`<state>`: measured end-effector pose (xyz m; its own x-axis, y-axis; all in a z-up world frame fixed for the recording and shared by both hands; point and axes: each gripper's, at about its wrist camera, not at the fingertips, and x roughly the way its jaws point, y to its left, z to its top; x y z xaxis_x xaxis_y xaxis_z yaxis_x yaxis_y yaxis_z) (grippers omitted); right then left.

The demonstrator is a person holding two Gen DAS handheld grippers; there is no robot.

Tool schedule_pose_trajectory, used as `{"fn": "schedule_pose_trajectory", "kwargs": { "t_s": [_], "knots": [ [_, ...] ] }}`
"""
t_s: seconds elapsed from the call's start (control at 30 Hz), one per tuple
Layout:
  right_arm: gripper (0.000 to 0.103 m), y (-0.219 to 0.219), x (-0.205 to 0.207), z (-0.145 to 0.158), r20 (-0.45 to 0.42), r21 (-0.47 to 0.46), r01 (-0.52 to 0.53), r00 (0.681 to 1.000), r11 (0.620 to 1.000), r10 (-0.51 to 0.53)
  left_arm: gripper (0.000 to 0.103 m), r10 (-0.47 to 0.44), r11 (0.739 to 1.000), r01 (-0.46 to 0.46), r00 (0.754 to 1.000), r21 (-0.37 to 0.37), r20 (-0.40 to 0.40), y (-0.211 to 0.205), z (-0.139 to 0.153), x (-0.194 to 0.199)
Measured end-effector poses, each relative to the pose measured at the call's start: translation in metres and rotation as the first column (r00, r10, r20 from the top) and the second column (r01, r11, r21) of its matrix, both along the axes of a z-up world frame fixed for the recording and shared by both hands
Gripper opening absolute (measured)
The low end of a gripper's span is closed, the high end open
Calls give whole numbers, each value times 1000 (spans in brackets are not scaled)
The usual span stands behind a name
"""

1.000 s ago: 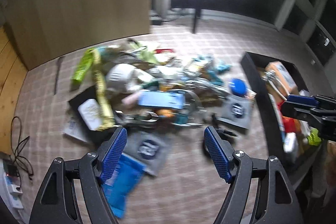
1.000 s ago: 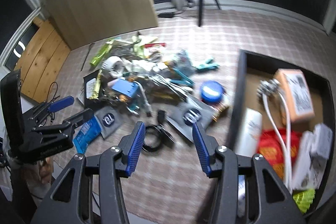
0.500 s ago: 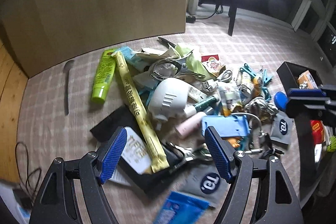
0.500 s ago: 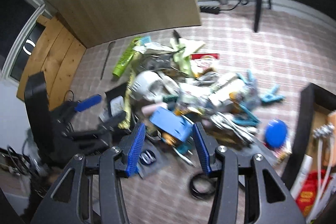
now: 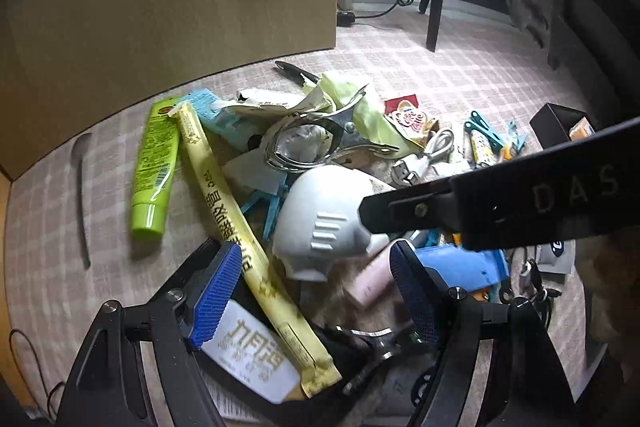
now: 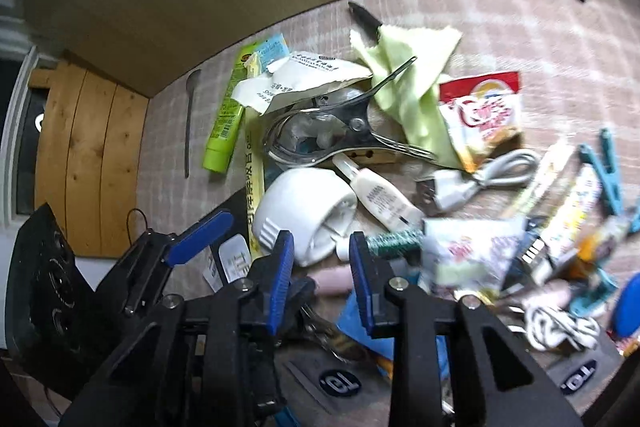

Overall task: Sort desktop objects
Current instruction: 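Lower the right gripper onto the round white plastic device and close it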

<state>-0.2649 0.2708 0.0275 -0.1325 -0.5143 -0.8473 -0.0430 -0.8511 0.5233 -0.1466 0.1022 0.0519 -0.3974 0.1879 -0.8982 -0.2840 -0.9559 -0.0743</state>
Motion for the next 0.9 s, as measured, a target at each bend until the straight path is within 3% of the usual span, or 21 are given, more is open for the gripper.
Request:
{"fn": "schedule_pose_trajectory", "kwargs": {
  "t_s": [0.07,0.33,0.6,0.7,0.9],
  "knots": [
    [27,-3,-5,-2,4,-46,-1,1000,999,1,75,-6,1000,6,1000,4,10,0,-5,-4],
    [27,-16,-20,-1,2,-52,-27,1000,998,27,74,-10,996,7,999,94,31,-2,-16,-19],
    [28,-13,-23,-16,45,-153,4,999,988,3,70,8,987,-14,999,160,43,-7,-24,-22],
    [26,-14,-22,-18,51,-156,11,999,988,-3,58,18,984,-26,999,175,47,-8,-25,-22],
    [25,-16,-12,-3,5,-126,-7,1000,992,8,55,14,983,-21,999,180,42,-5,-18,-15]
  ]
}}
